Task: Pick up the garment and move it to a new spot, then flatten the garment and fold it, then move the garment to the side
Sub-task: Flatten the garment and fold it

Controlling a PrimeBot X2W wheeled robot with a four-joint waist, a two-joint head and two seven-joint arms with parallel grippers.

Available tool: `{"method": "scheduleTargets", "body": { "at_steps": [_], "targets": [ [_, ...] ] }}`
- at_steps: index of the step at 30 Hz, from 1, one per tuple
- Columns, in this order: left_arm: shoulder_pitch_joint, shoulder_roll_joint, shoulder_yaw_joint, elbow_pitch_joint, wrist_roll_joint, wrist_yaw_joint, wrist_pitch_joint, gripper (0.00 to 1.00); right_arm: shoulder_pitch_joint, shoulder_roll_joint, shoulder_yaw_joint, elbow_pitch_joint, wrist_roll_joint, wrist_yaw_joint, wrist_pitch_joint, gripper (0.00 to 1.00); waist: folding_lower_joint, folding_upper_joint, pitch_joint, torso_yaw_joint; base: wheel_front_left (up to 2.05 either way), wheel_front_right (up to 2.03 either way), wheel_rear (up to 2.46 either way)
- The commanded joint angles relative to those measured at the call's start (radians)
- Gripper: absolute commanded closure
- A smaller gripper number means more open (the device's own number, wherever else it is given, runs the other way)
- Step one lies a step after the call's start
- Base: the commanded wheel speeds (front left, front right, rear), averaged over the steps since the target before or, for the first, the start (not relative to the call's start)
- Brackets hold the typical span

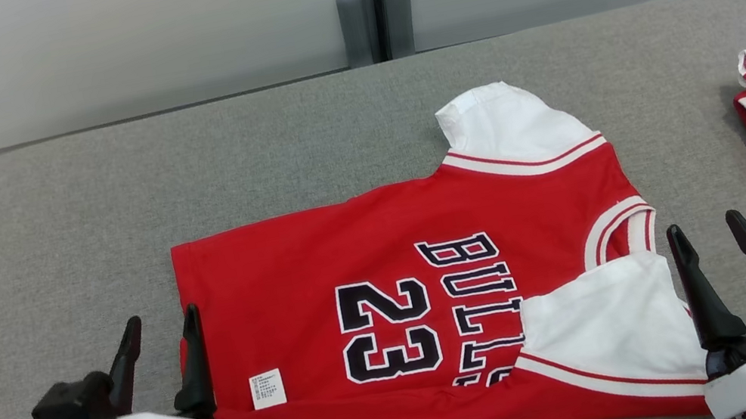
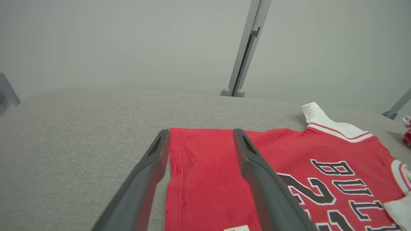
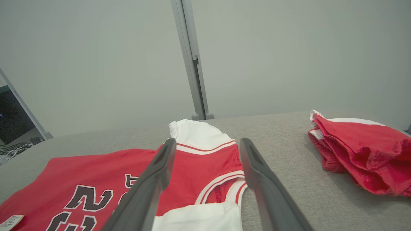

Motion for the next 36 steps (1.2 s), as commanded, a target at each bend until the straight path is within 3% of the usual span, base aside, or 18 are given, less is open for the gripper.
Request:
{"method": "scheduleTargets", "body": {
  "at_steps": [1, 9, 17, 18, 19, 20, 29, 36],
  "targets": [
    [-0.047, 0.005, -0.001, 0.023, -0.008, -0.011, 0.009, 0.00, -0.016, 0.001, 0.002, -0.006, 0.000, 0.000, -0.001, 0.00, 0.0000, 0.0000, 0.035, -0.003, 0.00, 0.00, 0.00],
    [-0.337, 0.011, 0.006, 0.345, -0.074, -0.110, 0.089, 0.00, -0.078, 0.004, 0.033, 0.016, 0.010, 0.000, -0.021, 0.00, 0.0000, 0.0000, 0.136, -0.036, 0.00, 0.00, 0.00],
    [-0.533, 0.009, 0.005, 0.667, -0.119, -0.176, 0.119, 0.00, -0.121, 0.007, 0.041, 0.066, 0.026, 0.000, -0.048, 0.00, 0.0000, 0.0000, 0.182, -0.066, 0.00, 0.00, 0.00],
    [-0.548, 0.009, 0.002, 0.695, -0.121, -0.184, 0.117, 0.09, -0.124, 0.007, 0.041, 0.071, 0.028, 0.000, -0.051, 0.00, 0.0000, 0.0000, 0.184, -0.068, 0.00, 0.00, 0.00],
    [-0.561, 0.007, -0.001, 0.718, -0.129, -0.191, 0.112, 0.61, -0.126, 0.009, 0.039, 0.078, 0.029, 0.000, -0.051, 0.00, 0.0000, 0.0000, 0.186, -0.069, 0.00, 0.00, 0.00],
    [-0.572, 0.005, -0.005, 0.739, -0.131, -0.196, 0.107, 1.00, -0.127, 0.009, 0.039, 0.084, 0.029, 0.000, -0.053, 0.00, 0.0000, 0.0000, 0.187, -0.069, 0.00, 0.00, 0.00],
    [-0.631, -0.002, -0.041, 0.816, -0.145, -0.215, 0.027, 1.00, -0.187, -0.026, 0.002, 0.147, 0.062, 0.000, -0.073, 0.00, 0.0000, 0.0000, 0.194, -0.052, 0.00, 0.00, 0.00],
    [-0.698, -0.020, -0.077, 0.813, -0.166, -0.216, -0.014, 1.00, -0.379, -0.093, -0.011, 0.246, 0.096, 0.000, -0.064, 0.00, 0.0000, 0.0000, 0.263, -0.009, 0.00, 0.00, 0.00]
  ]
}}
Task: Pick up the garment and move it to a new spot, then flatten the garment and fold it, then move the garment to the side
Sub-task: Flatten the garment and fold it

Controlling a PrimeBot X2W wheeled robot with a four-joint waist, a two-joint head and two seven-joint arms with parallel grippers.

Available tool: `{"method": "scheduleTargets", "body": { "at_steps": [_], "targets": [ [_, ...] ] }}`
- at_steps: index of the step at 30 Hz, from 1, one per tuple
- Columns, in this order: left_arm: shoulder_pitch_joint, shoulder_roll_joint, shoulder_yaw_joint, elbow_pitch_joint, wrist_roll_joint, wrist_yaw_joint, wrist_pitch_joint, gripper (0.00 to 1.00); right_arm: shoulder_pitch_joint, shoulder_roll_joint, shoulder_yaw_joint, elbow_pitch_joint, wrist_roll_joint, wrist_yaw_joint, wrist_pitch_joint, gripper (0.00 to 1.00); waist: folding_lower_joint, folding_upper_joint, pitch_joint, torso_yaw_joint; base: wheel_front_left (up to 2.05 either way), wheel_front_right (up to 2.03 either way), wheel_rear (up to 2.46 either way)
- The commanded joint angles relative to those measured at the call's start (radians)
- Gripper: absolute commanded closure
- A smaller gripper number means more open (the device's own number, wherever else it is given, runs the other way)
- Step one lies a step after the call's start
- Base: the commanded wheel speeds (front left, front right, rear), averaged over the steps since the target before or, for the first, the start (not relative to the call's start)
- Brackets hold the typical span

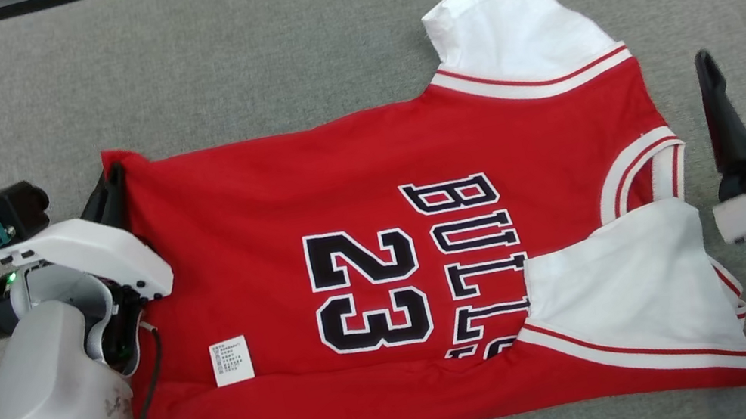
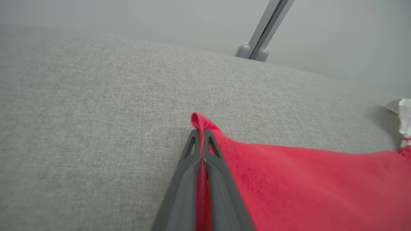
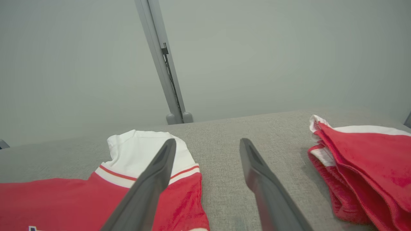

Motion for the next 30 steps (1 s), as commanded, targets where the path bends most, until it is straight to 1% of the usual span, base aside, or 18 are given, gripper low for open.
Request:
{"method": "scheduleTargets", "body": {
  "at_steps": [1, 6, 10, 11, 14, 18, 23, 24, 25, 27, 30],
  "targets": [
    [-0.031, -0.005, -0.006, -0.011, -0.014, -0.001, -0.013, 1.00, -0.056, -0.018, 0.005, 0.022, 0.009, 0.000, 0.007, 0.00, 0.0000, 0.0000, 0.041, 0.030, 0.00, 0.00, 0.00],
    [-0.077, -0.020, -0.042, -0.034, -0.035, -0.001, -0.038, 1.00, -0.269, -0.069, 0.059, 0.146, 0.042, 0.000, 0.044, 0.00, 0.0000, 0.0000, 0.109, 0.075, 0.00, 0.00, 0.00],
    [-0.111, -0.045, -0.078, -0.046, -0.058, -0.001, -0.048, 1.00, -0.423, -0.119, 0.106, 0.283, 0.058, 0.000, 0.086, 0.00, 0.0000, 0.0000, 0.157, 0.127, 0.00, 0.00, 0.00],
    [-0.127, -0.054, -0.094, -0.046, -0.070, -0.001, -0.056, 1.00, -0.490, -0.135, 0.135, 0.348, 0.068, 0.000, 0.103, 0.00, 0.0000, 0.0000, 0.177, 0.150, 0.00, 0.00, 0.00],
    [-0.144, -0.069, -0.120, -0.045, -0.087, 0.000, -0.066, 1.00, -0.577, -0.162, 0.178, 0.447, 0.078, 0.000, 0.132, 0.00, 0.0000, 0.0000, 0.204, 0.178, 0.00, 0.00, 0.00],
    [-0.149, -0.072, -0.155, -0.030, -0.110, 0.000, -0.079, 1.00, -0.666, -0.173, 0.255, 0.564, 0.092, 0.000, 0.186, 0.00, 0.0000, 0.0000, 0.217, 0.191, 0.00, 0.00, 0.00],
    [-0.149, -0.061, -0.188, -0.008, -0.137, 0.001, -0.091, 1.00, -0.740, -0.170, 0.366, 0.654, 0.121, 0.000, 0.273, 0.00, 0.0000, 0.0000, 0.219, 0.185, 0.00, 0.00, 0.00],
    [-0.148, -0.059, -0.193, -0.005, -0.144, 0.001, -0.095, 1.00, -0.746, -0.170, 0.391, 0.666, 0.132, 0.000, 0.295, 0.51, 0.0000, 0.0000, 0.217, 0.184, 0.00, 0.00, 0.00],
    [-0.147, -0.056, -0.198, -0.001, -0.148, 0.001, -0.097, 1.00, -0.754, -0.171, 0.410, 0.671, 0.148, 0.000, 0.307, 1.00, 0.0000, 0.0000, 0.214, 0.182, 0.00, 0.00, 0.00],
    [-0.143, -0.050, -0.207, 0.003, -0.159, 0.001, -0.101, 1.00, -0.763, -0.181, 0.438, 0.673, 0.175, 0.000, 0.315, 1.00, 0.0000, 0.0000, 0.210, 0.179, 0.00, 0.00, 0.00],
    [-0.136, -0.038, -0.215, 0.001, -0.167, 0.001, -0.106, 1.00, -0.770, -0.197, 0.455, 0.655, 0.203, -0.001, 0.286, 1.00, 0.0000, 0.0000, 0.204, 0.175, 0.00, 0.00, 0.00]
  ]
}}
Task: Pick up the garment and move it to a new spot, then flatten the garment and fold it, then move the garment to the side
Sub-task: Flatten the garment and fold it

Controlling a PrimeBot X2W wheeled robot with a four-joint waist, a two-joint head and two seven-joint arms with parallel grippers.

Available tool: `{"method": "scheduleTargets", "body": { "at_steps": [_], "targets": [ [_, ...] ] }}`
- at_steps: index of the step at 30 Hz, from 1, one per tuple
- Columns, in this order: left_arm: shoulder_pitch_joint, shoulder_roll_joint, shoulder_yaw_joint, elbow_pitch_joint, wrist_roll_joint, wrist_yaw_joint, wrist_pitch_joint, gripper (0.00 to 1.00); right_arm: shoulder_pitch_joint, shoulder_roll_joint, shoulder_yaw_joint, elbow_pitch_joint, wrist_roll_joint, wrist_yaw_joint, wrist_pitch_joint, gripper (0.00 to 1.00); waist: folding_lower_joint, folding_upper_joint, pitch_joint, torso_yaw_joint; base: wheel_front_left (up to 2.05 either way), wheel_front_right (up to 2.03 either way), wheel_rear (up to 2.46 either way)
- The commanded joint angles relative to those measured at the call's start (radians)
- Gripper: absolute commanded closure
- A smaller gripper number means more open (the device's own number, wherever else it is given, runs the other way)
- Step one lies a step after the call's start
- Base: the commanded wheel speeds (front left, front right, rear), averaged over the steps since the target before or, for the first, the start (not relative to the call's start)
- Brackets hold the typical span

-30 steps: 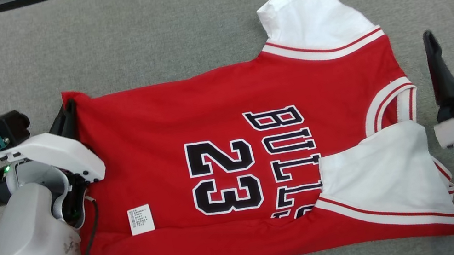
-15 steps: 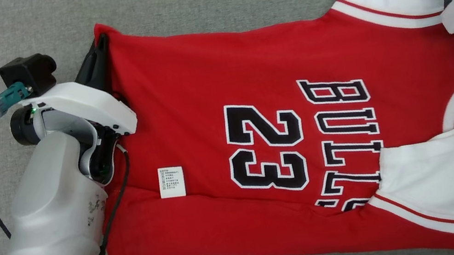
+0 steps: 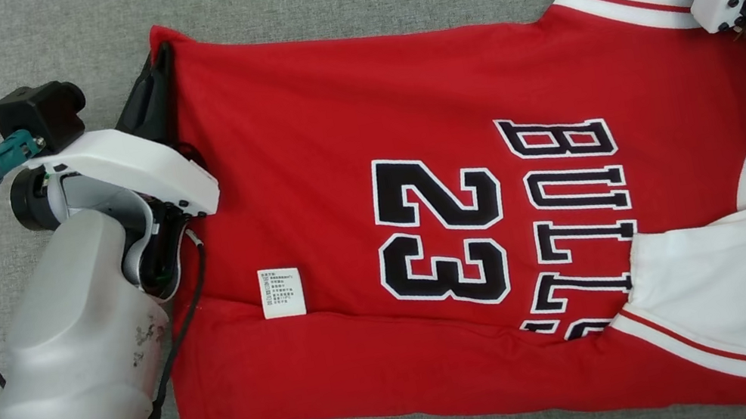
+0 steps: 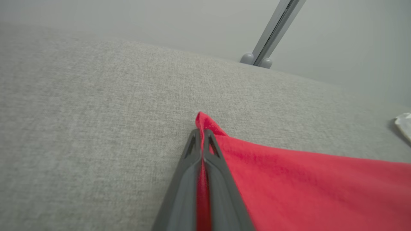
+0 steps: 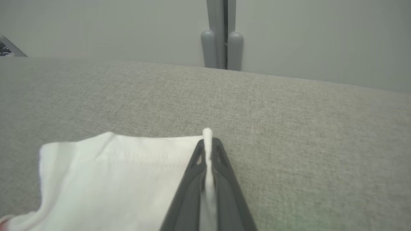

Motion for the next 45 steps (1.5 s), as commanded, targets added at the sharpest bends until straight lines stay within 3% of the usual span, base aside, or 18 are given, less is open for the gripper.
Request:
{"method": "scheduleTargets", "body": {
  "at_steps": [1, 14, 21, 33, 37, 38, 39, 40, 41, 42, 45],
  "targets": [
    [0.043, 0.022, -0.003, 0.026, -0.007, 0.003, 0.001, 1.00, 0.012, -0.015, 0.004, -0.005, 0.013, -0.001, -0.015, 1.00, 0.0000, 0.0000, -0.004, -0.004, 0.00, 0.00, 0.00],
    [0.114, 0.110, 0.012, -0.103, -0.022, 0.003, -0.034, 1.00, 0.140, -0.103, 0.045, -0.220, 0.167, -0.001, -0.266, 1.00, 0.0000, 0.0000, -0.093, -0.048, 0.00, 0.00, 0.00],
    [0.201, 0.141, 0.023, -0.196, -0.031, 0.023, -0.034, 1.00, 0.293, -0.132, 0.024, -0.361, 0.247, -0.001, -0.336, 1.00, 0.0000, 0.0000, -0.141, -0.078, 0.00, 0.00, 0.00],
    [0.468, 0.205, 0.047, -0.422, -0.066, 0.087, -0.029, 1.00, 0.668, -0.102, -0.014, -0.568, 0.341, -0.001, -0.406, 1.00, 0.0000, 0.0000, -0.209, -0.129, 0.00, 0.00, 0.00],
    [0.543, 0.230, 0.037, -0.493, -0.067, 0.118, -0.004, 1.00, 0.737, -0.082, -0.015, -0.605, 0.313, -0.001, -0.420, 1.00, 0.0000, 0.0000, -0.218, -0.134, 0.00, 0.00, 0.00],
    [0.561, 0.232, 0.031, -0.505, -0.070, 0.123, 0.010, 1.00, 0.756, -0.081, -0.011, -0.620, 0.305, 0.000, -0.420, 0.89, 0.0000, 0.0000, -0.222, -0.132, 0.00, 0.00, 0.00],
    [0.580, 0.235, 0.028, -0.518, -0.073, 0.130, 0.018, 0.87, 0.777, -0.077, -0.008, -0.635, 0.304, -0.001, -0.423, 0.63, 0.0000, 0.0000, -0.226, -0.131, 0.00, 0.00, 0.00],
    [0.594, 0.238, 0.028, -0.529, -0.076, 0.138, 0.024, 0.55, 0.794, -0.080, -0.003, -0.651, 0.289, -0.001, -0.425, 0.49, 0.0000, 0.0000, -0.229, -0.131, 0.00, 0.00, 0.00],
    [0.607, 0.239, 0.026, -0.538, -0.079, 0.145, 0.032, 0.00, 0.812, -0.089, 0.013, -0.662, 0.270, -0.001, -0.426, 0.10, 0.0000, 0.0000, -0.231, -0.130, 0.00, 0.00, 0.00],
    [0.621, 0.238, 0.023, -0.547, -0.084, 0.150, 0.039, 0.00, 0.833, -0.089, 0.019, -0.671, 0.264, -0.001, -0.426, 0.00, 0.0000, 0.0000, -0.234, -0.130, 0.00, 0.00, 0.00],
    [0.649, 0.242, 0.024, -0.561, -0.088, 0.164, 0.042, 0.00, 0.871, -0.092, 0.027, -0.685, 0.252, -0.001, -0.427, 0.00, 0.0000, 0.0000, -0.240, -0.129, 0.00, 0.00, 0.00]
  ]
}}
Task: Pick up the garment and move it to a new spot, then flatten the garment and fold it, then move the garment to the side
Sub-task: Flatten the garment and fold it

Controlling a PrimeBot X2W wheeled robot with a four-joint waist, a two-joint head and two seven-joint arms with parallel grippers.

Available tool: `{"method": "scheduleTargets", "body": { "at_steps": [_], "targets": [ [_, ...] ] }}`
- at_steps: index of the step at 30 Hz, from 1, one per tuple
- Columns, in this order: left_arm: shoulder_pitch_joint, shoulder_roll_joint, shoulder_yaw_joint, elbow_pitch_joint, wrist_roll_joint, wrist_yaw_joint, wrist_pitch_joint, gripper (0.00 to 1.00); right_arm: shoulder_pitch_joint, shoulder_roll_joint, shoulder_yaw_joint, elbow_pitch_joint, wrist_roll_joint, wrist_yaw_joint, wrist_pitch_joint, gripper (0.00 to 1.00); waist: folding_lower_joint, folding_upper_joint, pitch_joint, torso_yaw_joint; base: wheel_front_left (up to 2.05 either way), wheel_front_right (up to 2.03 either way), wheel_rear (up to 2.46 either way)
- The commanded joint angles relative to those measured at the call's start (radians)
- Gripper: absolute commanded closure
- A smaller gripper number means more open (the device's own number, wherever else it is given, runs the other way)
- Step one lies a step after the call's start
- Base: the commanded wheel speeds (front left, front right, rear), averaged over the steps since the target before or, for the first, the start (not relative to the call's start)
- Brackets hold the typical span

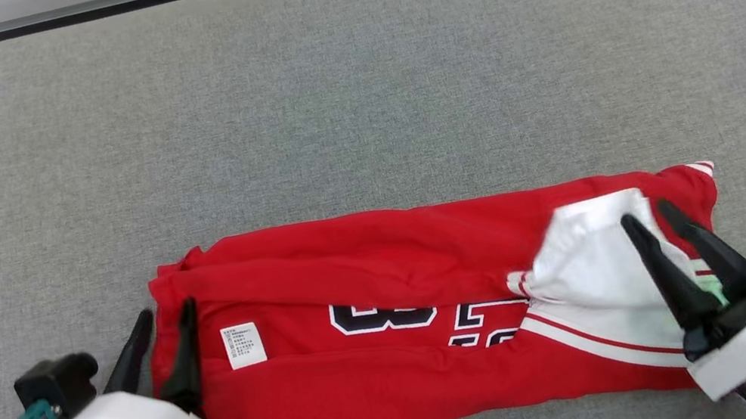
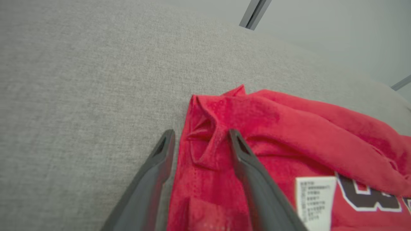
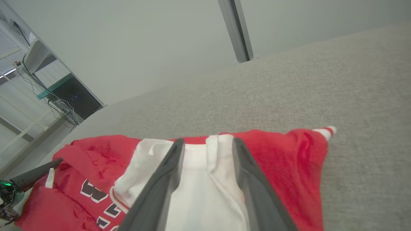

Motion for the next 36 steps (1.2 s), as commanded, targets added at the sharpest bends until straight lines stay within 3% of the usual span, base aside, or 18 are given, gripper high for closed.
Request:
{"method": "scheduleTargets", "body": {
  "at_steps": [1, 10, 15, 19, 25, 36],
  "targets": [
    [0.023, 0.011, 0.002, -0.010, -0.007, 0.009, 0.002, 0.00, 0.026, -0.010, -0.010, 0.004, -0.014, 0.000, -0.007, 0.00, 0.0000, -0.0001, -0.005, 0.000, 0.00, 0.00, 0.00],
    [0.129, 0.035, 0.037, -0.093, 0.017, 0.097, -0.040, 0.00, 0.129, 0.063, -0.167, -0.027, -0.130, 0.000, -0.007, 0.00, 0.0000, -0.0001, -0.038, -0.018, 0.00, 0.00, 0.00],
    [0.170, 0.030, 0.098, -0.209, 0.107, 0.175, -0.074, 0.00, 0.165, 0.135, -0.308, -0.060, -0.282, 0.000, -0.007, 0.00, 0.0000, -0.0001, -0.076, -0.018, 0.00, 0.00, 0.00],
    [0.195, -0.008, 0.163, -0.327, 0.210, 0.211, -0.077, 0.00, 0.185, 0.190, -0.382, -0.104, -0.387, 0.000, 0.027, 0.00, 0.0000, -0.0001, -0.113, -0.018, 0.00, 0.00, 0.00],
    [0.255, -0.059, 0.220, -0.424, 0.342, 0.215, -0.077, 0.00, 0.233, 0.249, -0.427, -0.186, -0.479, 0.000, 0.102, 0.00, 0.0000, -0.0001, -0.172, -0.027, 0.00, 0.00, 0.00],
    [0.336, -0.051, 0.180, -0.373, 0.425, 0.206, -0.076, 0.00, 0.320, 0.294, -0.455, -0.258, -0.558, 0.000, 0.184, 0.00, 0.0000, -0.0001, -0.217, -0.040, 0.00, 0.00, 0.00]
  ]
}}
